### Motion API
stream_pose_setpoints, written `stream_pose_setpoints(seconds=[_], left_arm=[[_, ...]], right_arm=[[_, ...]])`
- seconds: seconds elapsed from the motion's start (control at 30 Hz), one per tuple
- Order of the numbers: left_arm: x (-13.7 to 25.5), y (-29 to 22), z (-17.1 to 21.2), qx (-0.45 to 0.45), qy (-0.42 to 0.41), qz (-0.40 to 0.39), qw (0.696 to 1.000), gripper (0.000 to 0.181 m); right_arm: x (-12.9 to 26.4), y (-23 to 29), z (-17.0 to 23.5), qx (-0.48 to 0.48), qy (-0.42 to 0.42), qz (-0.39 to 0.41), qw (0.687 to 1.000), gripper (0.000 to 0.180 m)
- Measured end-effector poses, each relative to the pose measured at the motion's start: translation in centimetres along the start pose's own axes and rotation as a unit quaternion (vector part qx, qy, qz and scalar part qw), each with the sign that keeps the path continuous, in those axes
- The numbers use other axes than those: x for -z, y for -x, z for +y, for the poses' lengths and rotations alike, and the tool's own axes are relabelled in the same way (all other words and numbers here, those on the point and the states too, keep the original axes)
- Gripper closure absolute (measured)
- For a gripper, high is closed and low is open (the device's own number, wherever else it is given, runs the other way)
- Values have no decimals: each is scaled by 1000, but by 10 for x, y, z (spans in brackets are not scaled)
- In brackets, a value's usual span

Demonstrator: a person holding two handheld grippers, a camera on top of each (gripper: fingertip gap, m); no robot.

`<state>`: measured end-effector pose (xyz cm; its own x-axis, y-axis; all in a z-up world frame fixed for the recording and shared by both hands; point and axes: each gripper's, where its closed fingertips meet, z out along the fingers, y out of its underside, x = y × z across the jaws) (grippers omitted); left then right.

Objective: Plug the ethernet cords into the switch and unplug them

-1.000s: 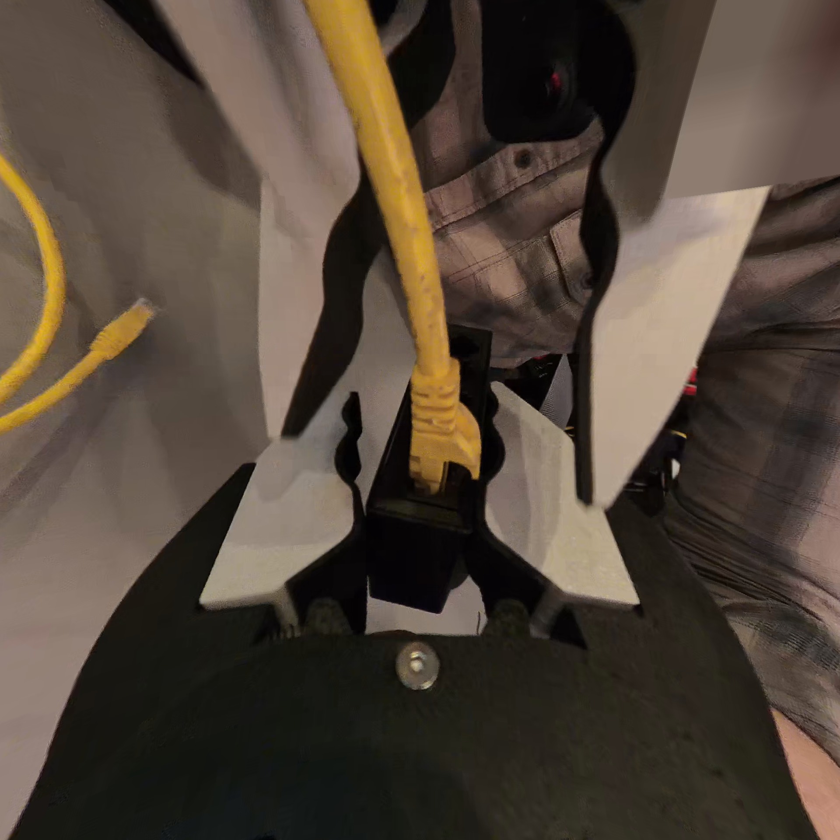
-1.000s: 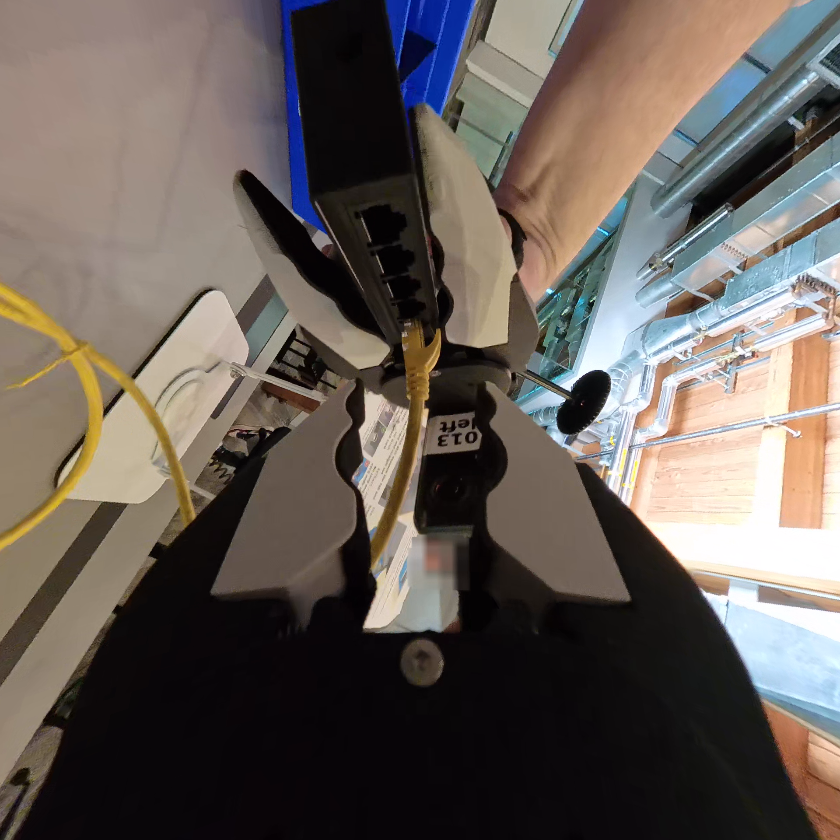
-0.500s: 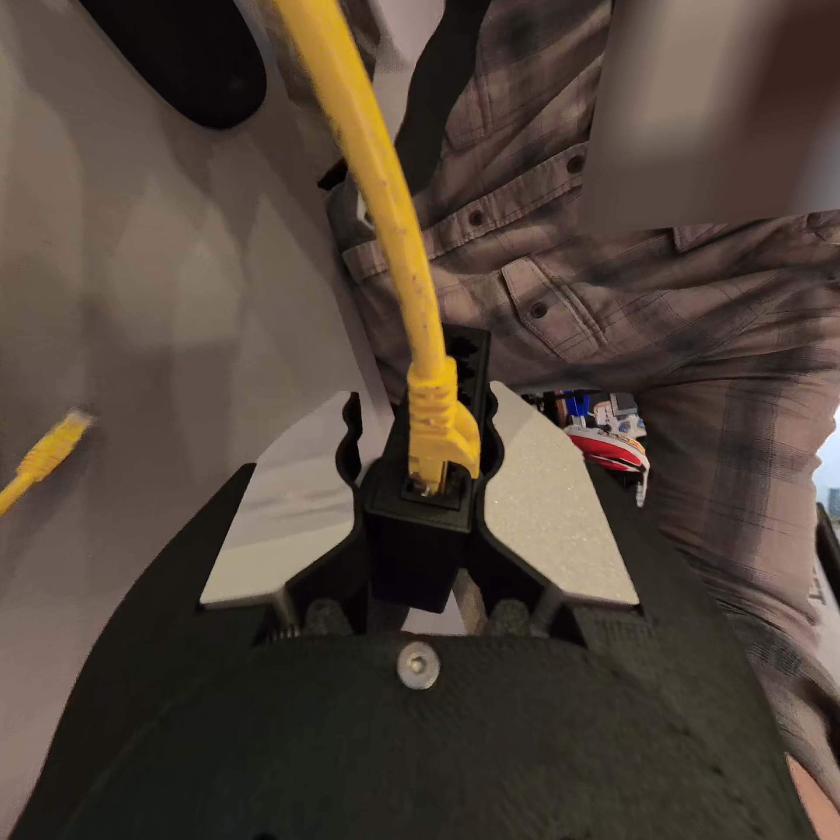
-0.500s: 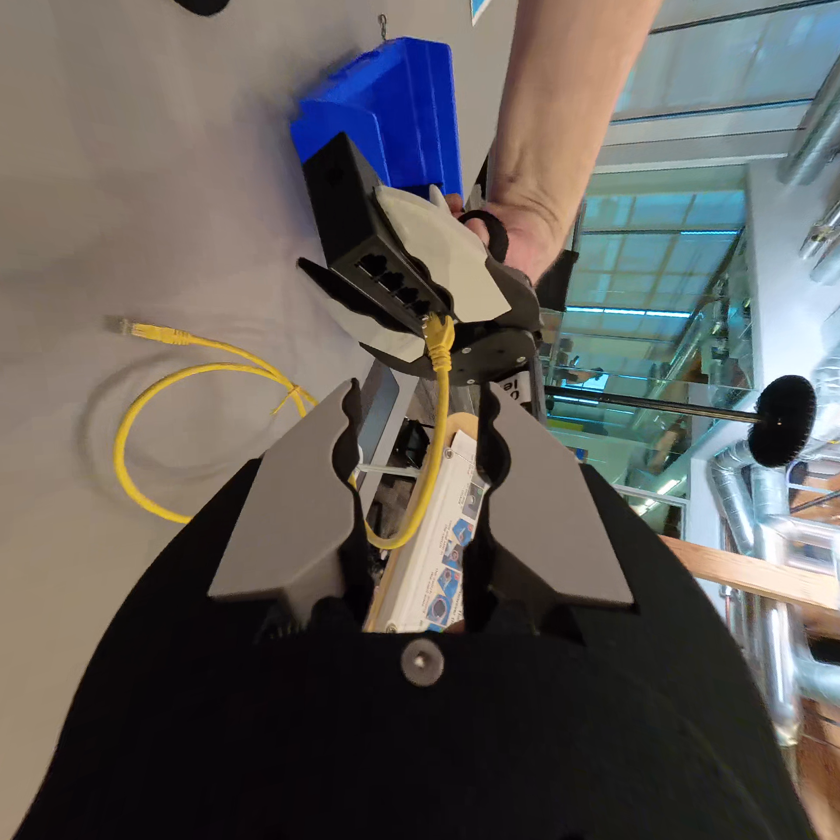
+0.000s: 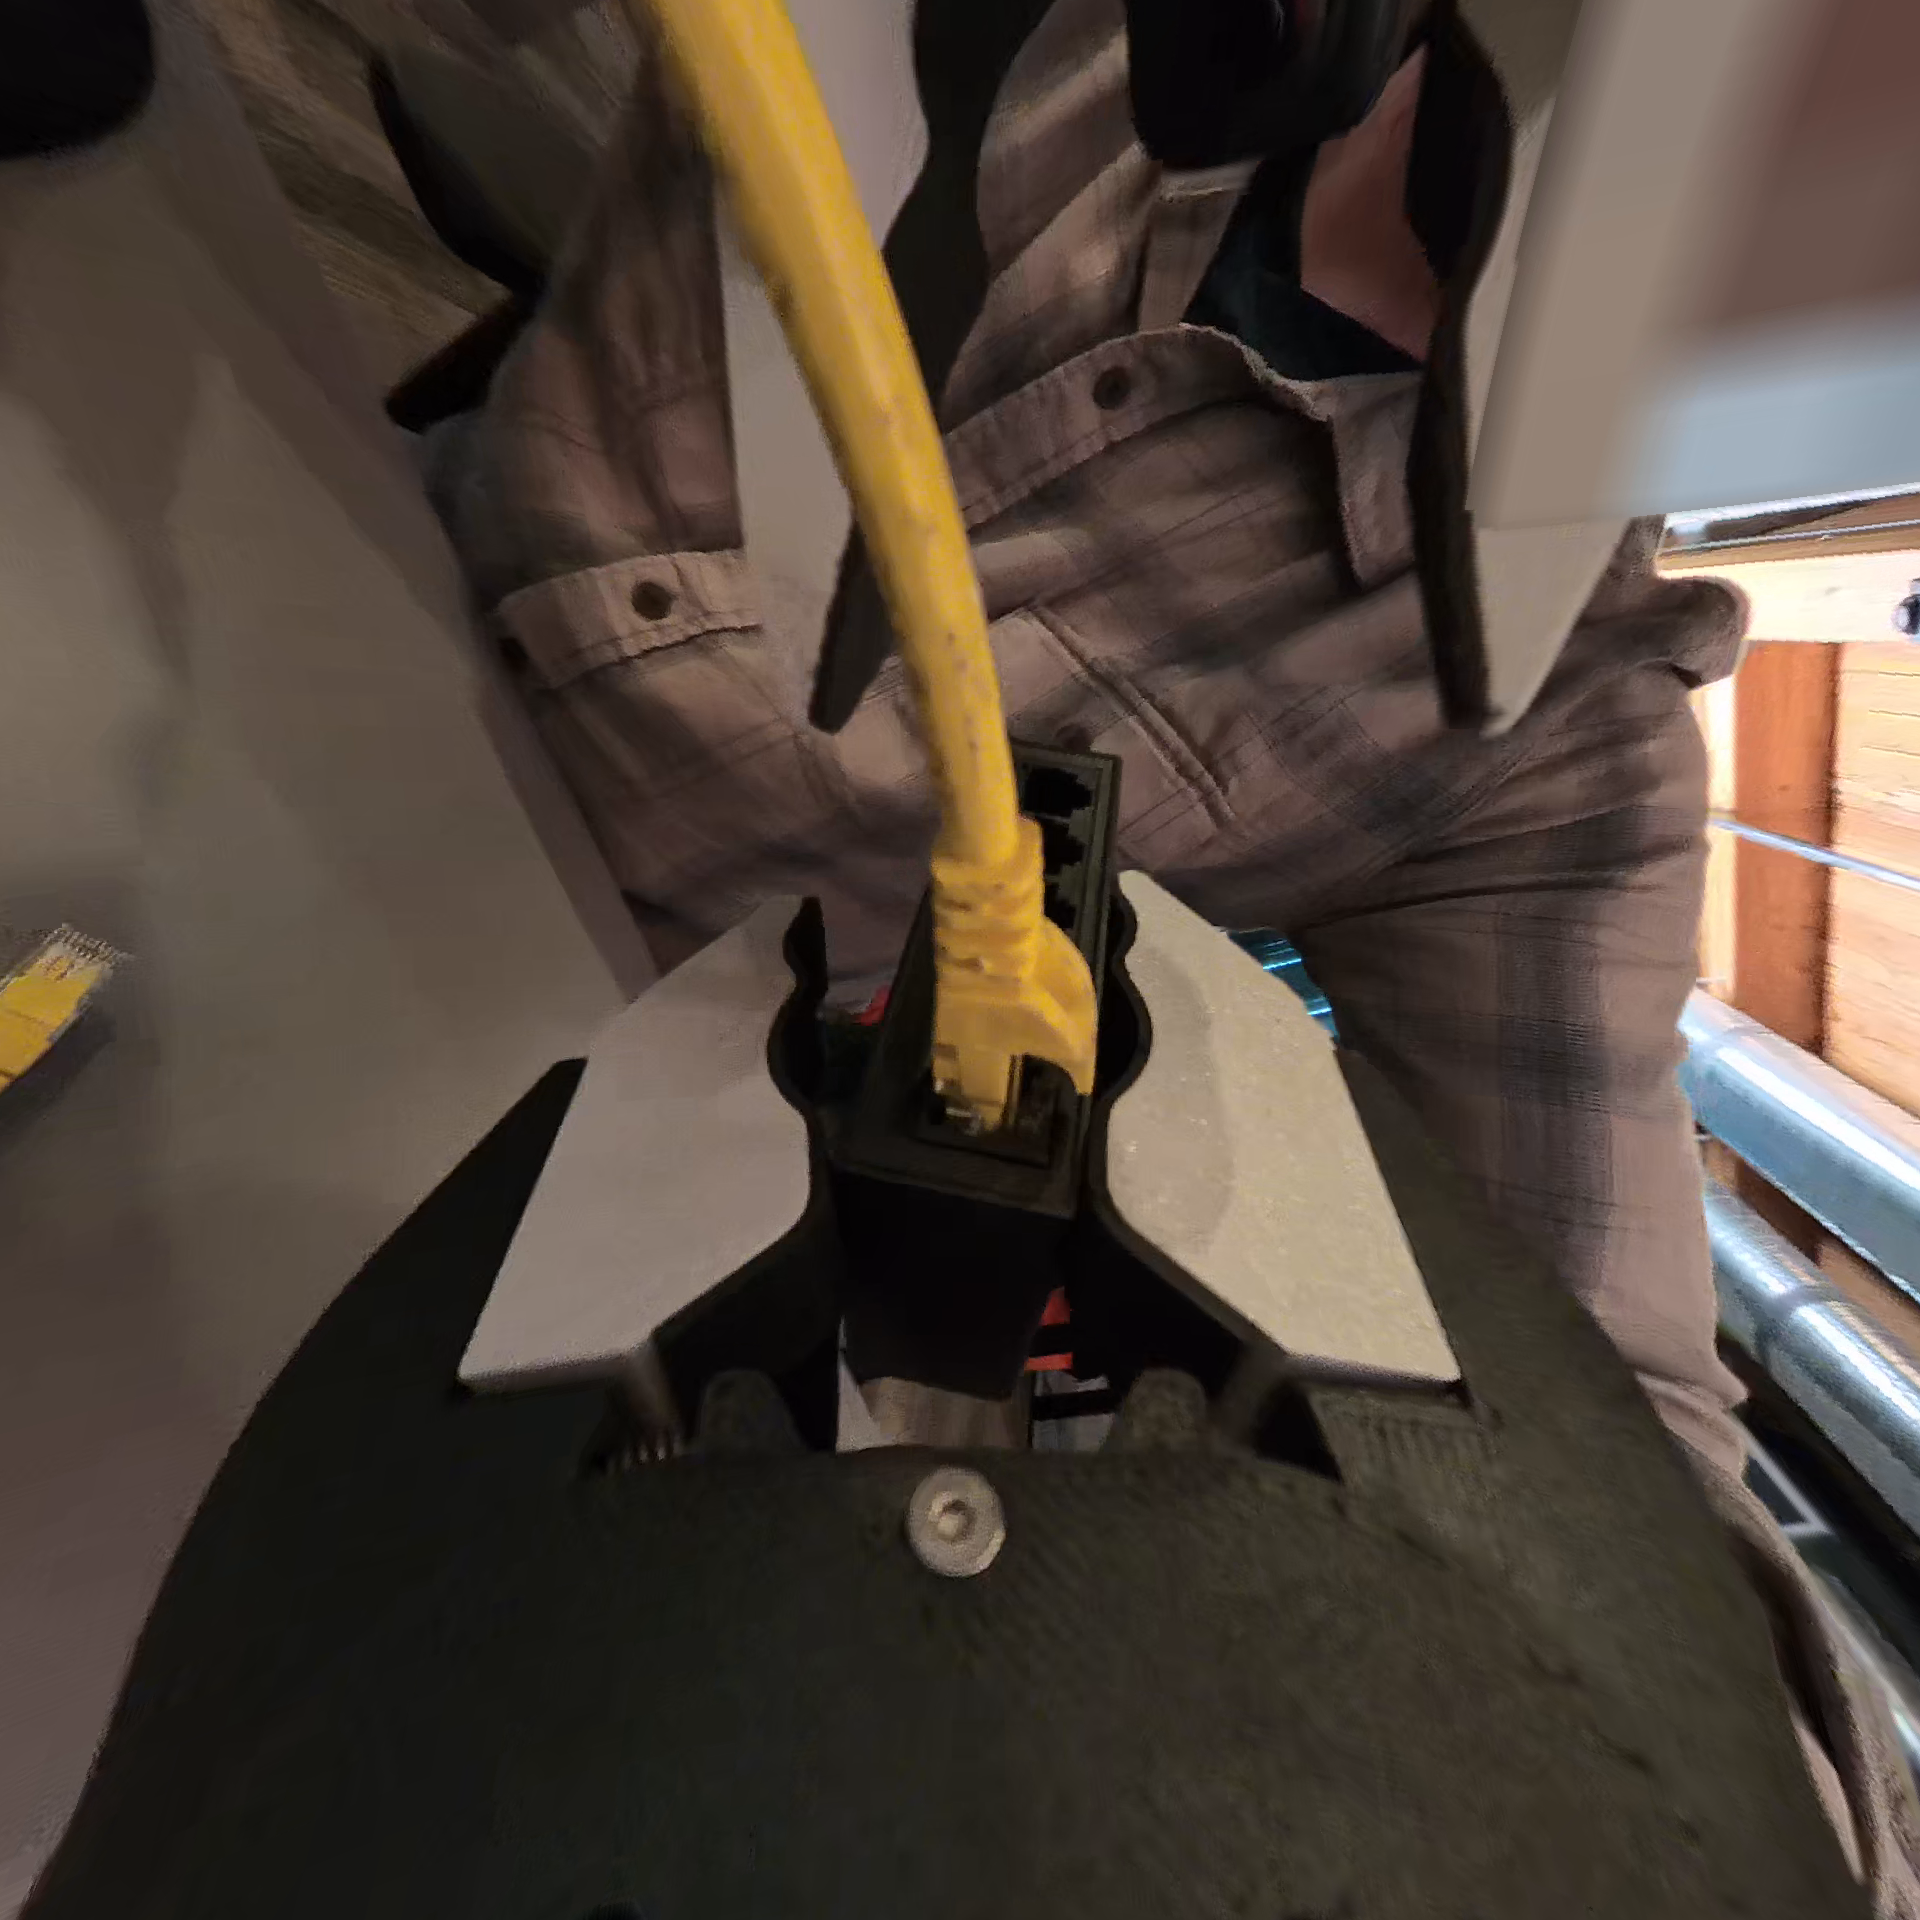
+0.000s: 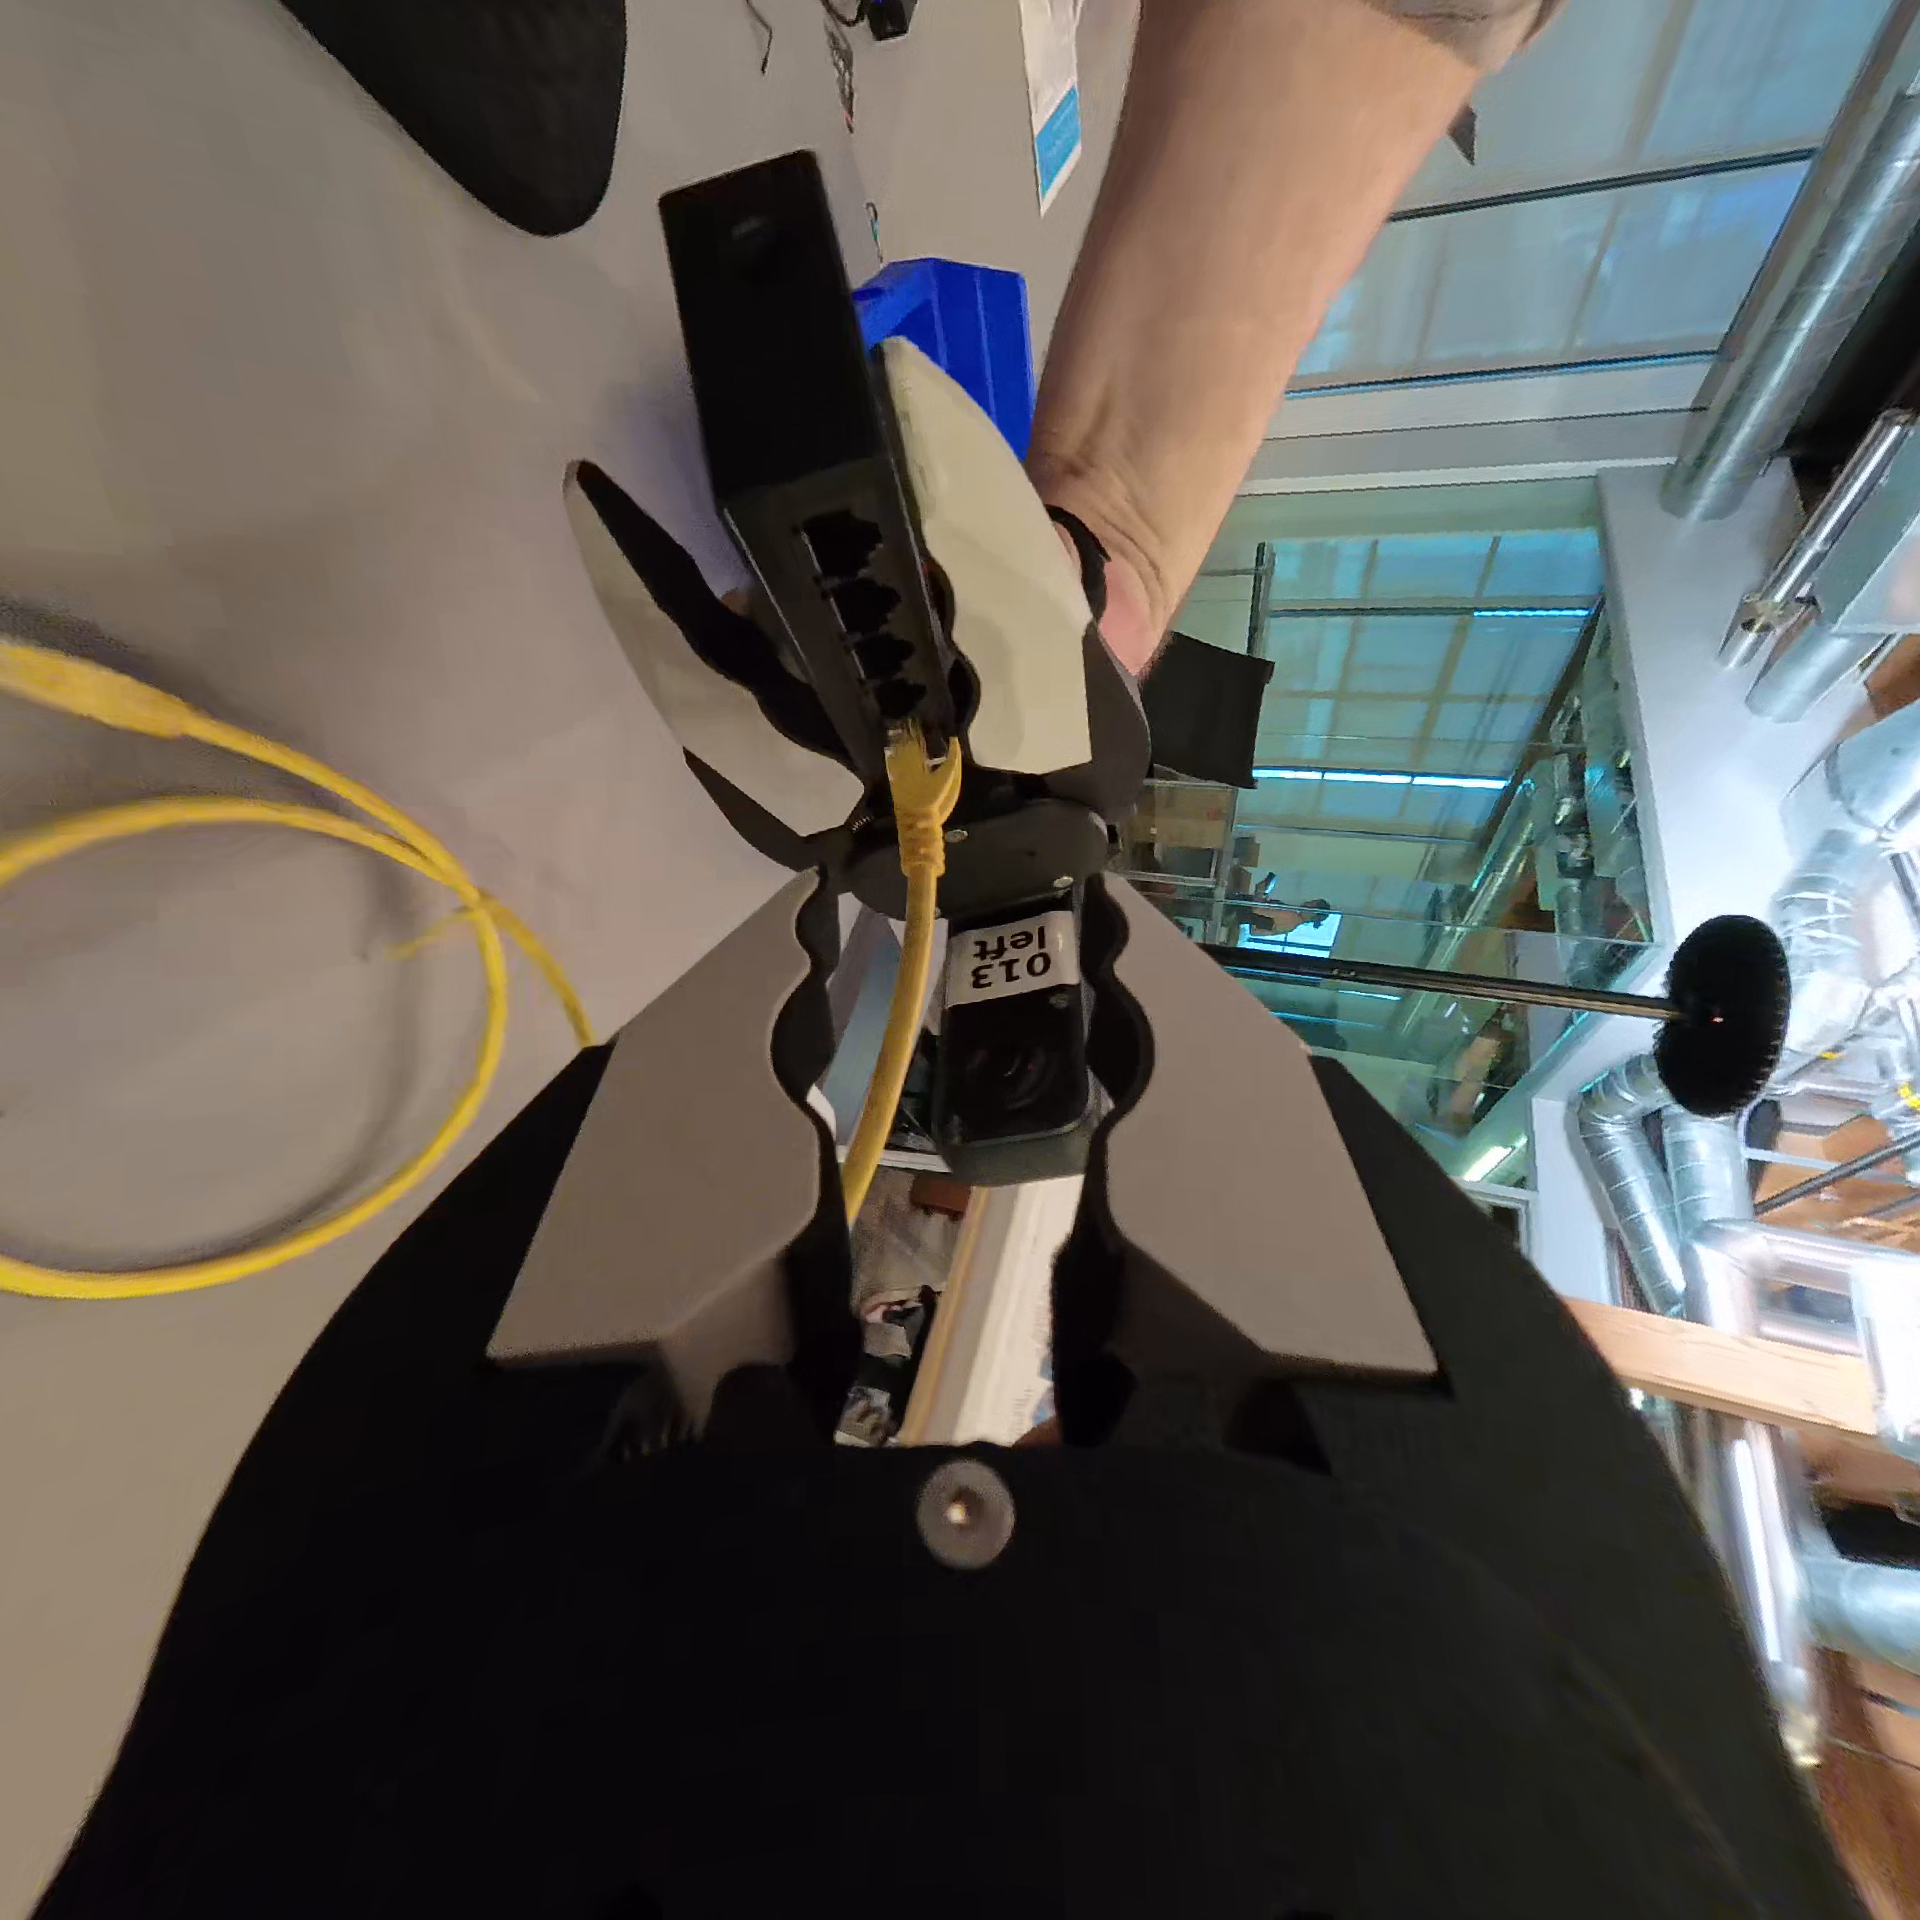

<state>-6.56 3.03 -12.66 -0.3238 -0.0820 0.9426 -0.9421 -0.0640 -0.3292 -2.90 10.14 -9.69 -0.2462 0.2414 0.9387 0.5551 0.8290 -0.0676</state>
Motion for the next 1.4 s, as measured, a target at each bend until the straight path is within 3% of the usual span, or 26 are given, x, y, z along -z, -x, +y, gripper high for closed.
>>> stream_pose_setpoints(seconds=[0.17, 0.27, 0.5, 0.63, 0.77, 1.4], left_arm=[[3, -24, 4, 51, 26, 5, 998, 131], [5, -39, 14, 104, 63, -9, 993, 131], [13, -76, 7, 183, 105, -38, 977, 132], [13, -86, -7, 192, 115, -40, 974, 131], [12, -88, -15, 194, 117, -44, 973, 131], [13, -91, -23, 191, 122, -39, 973, 131]], right_arm=[[-5, 1, -26, 8, -54, -78, 996, 138], [-10, -13, -37, 14, -72, -76, 994, 137], [-15, -42, -33, 31, -68, 16, 997, 137], [-4, -60, -28, 52, -54, 89, 993, 145], [8, -73, -27, 49, -61, 135, 988, 141], [10, -77, -14, 49, -41, 153, 986, 162]])
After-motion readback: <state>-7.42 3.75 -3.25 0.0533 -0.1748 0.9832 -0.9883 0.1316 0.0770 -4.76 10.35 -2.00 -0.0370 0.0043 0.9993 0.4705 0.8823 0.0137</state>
